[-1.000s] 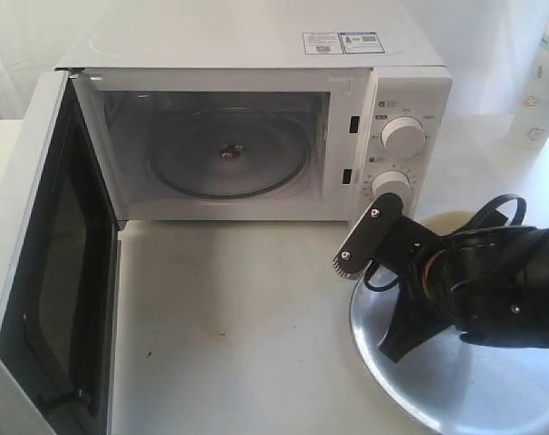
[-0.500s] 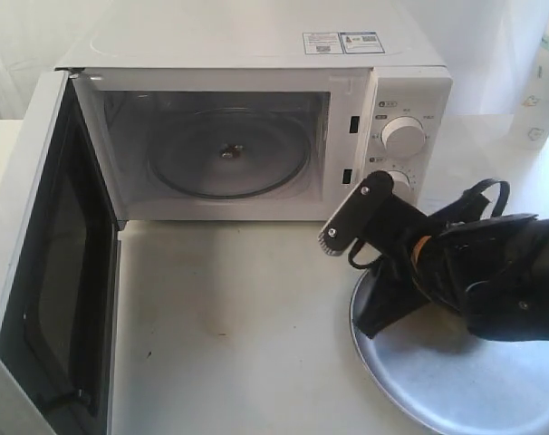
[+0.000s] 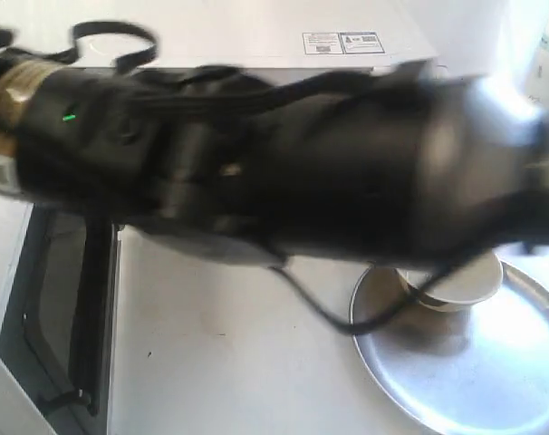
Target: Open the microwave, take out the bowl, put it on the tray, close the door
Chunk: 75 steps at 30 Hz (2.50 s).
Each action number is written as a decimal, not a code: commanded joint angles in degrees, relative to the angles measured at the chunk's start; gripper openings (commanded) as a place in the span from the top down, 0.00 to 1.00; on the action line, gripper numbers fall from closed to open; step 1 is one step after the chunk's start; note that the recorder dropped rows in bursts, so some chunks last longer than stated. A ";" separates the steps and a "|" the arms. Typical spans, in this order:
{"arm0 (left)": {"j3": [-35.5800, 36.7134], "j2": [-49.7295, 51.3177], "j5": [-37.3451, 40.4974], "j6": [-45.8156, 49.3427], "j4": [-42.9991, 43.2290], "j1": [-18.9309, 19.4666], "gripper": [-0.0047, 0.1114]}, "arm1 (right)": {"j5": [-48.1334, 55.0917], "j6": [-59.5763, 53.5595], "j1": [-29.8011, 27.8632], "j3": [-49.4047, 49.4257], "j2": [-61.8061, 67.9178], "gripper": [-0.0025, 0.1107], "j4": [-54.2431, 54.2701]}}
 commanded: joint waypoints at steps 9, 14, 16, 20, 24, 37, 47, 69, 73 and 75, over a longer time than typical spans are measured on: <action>-0.16 -0.12 -0.23 0.00 -0.43 -0.35 0.96 | 4.53 -99.92 2.69 -15.65 17.21 0.98 58.69; -0.16 -0.12 -0.23 0.00 -0.43 -0.35 0.96 | -19.53 -115.71 2.84 -14.73 17.21 0.98 81.57; -0.16 -0.12 -0.23 0.00 -0.43 -0.35 0.96 | -30.65 -115.71 2.71 -14.00 17.21 0.98 82.47; -0.16 -0.12 -0.23 0.00 -0.43 -0.35 0.96 | -35.20 -115.71 1.59 -12.04 15.93 0.98 84.08; -0.16 -0.12 -0.23 0.00 -0.43 -0.35 0.96 | -35.84 -115.71 0.27 -8.42 13.90 0.98 84.08; -0.16 -0.12 -0.23 0.00 -0.43 -0.35 0.96 | -10.59 -115.71 1.30 0.94 7.02 0.98 97.97; -0.16 -0.12 -0.23 0.00 -0.43 -0.35 0.96 | -41.71 -115.84 -7.21 11.06 8.73 0.98 95.42; -0.16 -0.12 -0.23 0.00 -0.43 -0.35 0.96 | -42.40 -103.55 -25.58 10.82 8.73 0.98 74.20; -0.16 -0.12 -0.23 0.00 -0.43 -0.35 0.96 | -41.97 -96.57 -23.49 11.23 6.59 0.98 77.13; -0.16 -0.12 -0.23 0.00 -0.43 -0.35 0.96 | -35.24 -89.26 -21.51 14.23 0.84 0.98 78.00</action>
